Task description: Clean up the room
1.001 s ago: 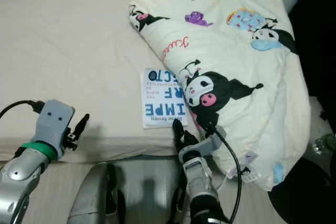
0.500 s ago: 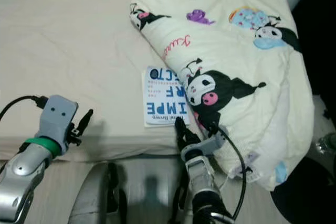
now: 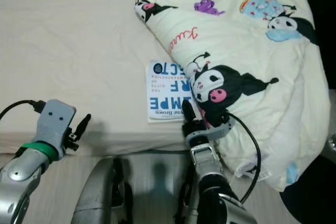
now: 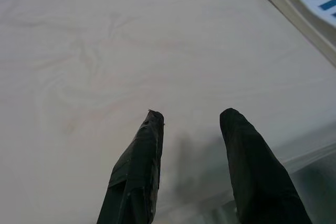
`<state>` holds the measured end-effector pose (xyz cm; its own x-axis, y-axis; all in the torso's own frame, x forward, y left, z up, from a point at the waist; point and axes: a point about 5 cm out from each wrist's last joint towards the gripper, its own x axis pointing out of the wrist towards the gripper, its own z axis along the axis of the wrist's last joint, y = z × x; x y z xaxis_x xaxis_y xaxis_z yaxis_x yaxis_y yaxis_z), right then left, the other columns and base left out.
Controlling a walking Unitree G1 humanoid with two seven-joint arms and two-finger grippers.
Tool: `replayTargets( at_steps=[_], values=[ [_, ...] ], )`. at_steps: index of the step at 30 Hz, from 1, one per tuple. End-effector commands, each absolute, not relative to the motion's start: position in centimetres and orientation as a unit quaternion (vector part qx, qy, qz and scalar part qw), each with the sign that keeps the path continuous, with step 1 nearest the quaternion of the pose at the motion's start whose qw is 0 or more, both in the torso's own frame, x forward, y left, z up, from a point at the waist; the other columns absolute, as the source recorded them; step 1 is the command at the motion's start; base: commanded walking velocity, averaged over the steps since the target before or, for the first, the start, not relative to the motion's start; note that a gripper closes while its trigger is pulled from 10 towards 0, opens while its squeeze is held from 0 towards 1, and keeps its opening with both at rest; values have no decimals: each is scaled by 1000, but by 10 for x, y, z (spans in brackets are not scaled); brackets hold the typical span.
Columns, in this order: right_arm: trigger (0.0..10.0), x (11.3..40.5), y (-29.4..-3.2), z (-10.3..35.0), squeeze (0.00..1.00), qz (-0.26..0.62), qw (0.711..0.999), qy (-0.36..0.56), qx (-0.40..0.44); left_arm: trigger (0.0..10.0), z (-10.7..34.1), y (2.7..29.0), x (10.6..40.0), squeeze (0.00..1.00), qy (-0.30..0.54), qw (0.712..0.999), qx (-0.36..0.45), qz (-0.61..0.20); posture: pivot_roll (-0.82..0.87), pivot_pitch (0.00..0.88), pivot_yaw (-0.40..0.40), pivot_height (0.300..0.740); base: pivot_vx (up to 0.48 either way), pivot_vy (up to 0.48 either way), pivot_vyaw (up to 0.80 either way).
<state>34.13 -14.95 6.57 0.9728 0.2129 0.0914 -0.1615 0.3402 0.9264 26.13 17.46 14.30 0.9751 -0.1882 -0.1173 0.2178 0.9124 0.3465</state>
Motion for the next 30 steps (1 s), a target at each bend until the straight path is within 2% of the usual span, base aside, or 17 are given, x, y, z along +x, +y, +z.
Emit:
replayTargets(
  at_steps=[1, 2, 8, 26, 29, 30],
  values=[
    [3765, 336, -138, 58, 0, 130, 813, 48, 565, 10000, 136, 177, 257, 0, 60, 975, 186, -104, 276, 305, 153, 600, 0, 0, 0],
    [0, 337, -136, 59, 0, 140, 814, 50, 562, 10000, 136, 177, 257, 0, 60, 975, 186, -104, 276, 305, 153, 600, 0, 0, 0],
    [0, 342, -132, 72, 0, 207, 803, 34, 557, 10000, 136, 176, 259, 0, 61, 976, 184, -103, 265, 290, 143, 600, 0, 0, 0],
    [0, 357, -140, 104, 0, 257, 784, -13, 565, 10000, 137, 170, 273, 0, 45, 980, 170, -95, 221, 210, 92, 600, 0, 0, 0],
    [0, 362, -136, 129, 0, 341, 777, -38, 528, 10000, 139, 163, 283, 0, 29, 983, 158, -87, 188, 177, 58, 600, 0, 0, 0],
    [0, 362, -136, 129, 0, 341, 777, -38, 528, 10000, 139, 163, 283, 0, 29, 983, 158, -87, 188, 177, 58, 600, 0, 0, 0]
  ],
)
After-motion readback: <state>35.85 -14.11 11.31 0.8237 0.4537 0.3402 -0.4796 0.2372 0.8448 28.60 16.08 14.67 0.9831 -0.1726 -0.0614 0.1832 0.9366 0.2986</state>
